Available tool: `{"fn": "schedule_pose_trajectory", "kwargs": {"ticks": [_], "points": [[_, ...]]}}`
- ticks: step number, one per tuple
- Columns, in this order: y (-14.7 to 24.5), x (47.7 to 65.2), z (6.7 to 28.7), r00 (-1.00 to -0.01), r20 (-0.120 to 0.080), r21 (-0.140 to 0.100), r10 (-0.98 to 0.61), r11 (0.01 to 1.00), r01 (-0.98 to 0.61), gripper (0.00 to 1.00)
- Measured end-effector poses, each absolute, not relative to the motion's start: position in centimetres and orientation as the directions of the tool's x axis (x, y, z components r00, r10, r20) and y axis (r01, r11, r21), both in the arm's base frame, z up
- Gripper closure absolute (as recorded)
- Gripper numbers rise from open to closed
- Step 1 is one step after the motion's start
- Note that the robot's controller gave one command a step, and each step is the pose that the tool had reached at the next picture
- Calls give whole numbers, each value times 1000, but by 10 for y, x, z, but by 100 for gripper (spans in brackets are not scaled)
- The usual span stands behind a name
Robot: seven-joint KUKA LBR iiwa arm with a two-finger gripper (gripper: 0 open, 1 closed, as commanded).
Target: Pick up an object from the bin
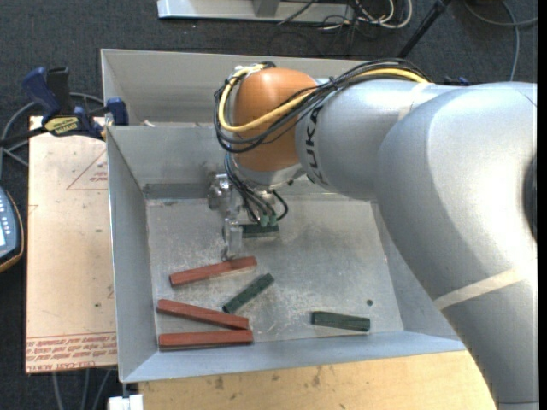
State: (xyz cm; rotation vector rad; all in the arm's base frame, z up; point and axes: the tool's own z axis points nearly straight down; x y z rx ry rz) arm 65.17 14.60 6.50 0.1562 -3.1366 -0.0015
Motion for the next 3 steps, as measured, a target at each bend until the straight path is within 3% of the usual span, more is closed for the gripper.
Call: {"fn": "schedule_pose_trajectory", "kwargs": {"ticks": [1, 2, 3], "points": [[82, 605, 75, -999, 2, -2, -55, 999, -55, 0], [86, 607, 75, -998, -2, 2, -59, 998, -59, 100], [105, 592, 229, -999, -11, 4, 46, 999, 46, 100]]}}
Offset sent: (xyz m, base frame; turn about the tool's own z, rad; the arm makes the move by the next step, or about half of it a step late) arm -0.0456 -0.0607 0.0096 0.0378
